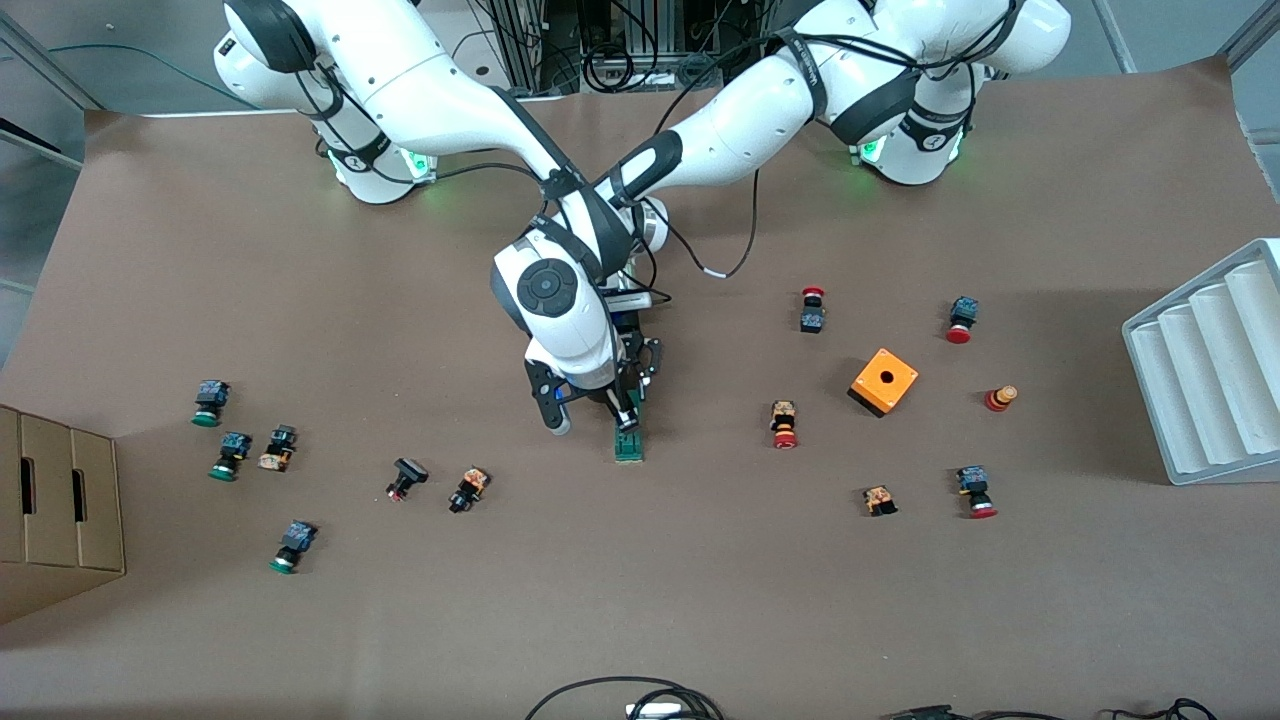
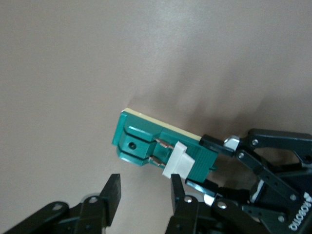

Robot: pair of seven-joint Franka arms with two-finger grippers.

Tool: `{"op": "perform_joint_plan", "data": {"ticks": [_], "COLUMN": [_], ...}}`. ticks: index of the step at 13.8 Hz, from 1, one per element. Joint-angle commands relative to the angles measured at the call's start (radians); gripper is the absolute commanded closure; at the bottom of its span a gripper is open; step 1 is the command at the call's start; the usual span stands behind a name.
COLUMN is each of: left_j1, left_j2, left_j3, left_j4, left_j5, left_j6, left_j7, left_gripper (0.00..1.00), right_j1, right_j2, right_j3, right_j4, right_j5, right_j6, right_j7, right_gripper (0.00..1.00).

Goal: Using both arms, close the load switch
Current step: 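Push the white lever toward the switch body with the right gripper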

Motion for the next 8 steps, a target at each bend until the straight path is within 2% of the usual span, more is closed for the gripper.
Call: {"op": "perform_joint_plan", "data": {"ticks": [1, 3, 6, 8], "left_j1": [0.002, 0.002, 0.002, 0.002], "left_j2": [0.020, 0.020, 0.022, 0.022], "left_j3": [-0.003, -0.003, -0.003, -0.003], "left_j4": [0.028, 0.028, 0.028, 0.028], "left_j5": [0.015, 0.015, 0.016, 0.016], "left_j6": [-0.009, -0.009, -0.009, -0.009], "left_j7": [0.016, 0.016, 0.015, 0.015], "left_gripper": [0.46, 0.46, 0.47, 0.47], "right_j1": [0.027, 0.028, 0.030, 0.042], "right_j2": [-0.032, -0.039, -0.063, -0.063], "right_j3": [-0.001, -0.001, 0.000, 0.000], "right_j4": [-0.088, -0.128, -0.141, -0.153], "right_j5": [0.010, 0.010, 0.010, 0.010], "right_j6": [0.073, 0.122, 0.114, 0.123], "right_j7": [0.010, 0.010, 0.015, 0.016], "right_gripper": [0.51, 0.51, 0.53, 0.58]}}
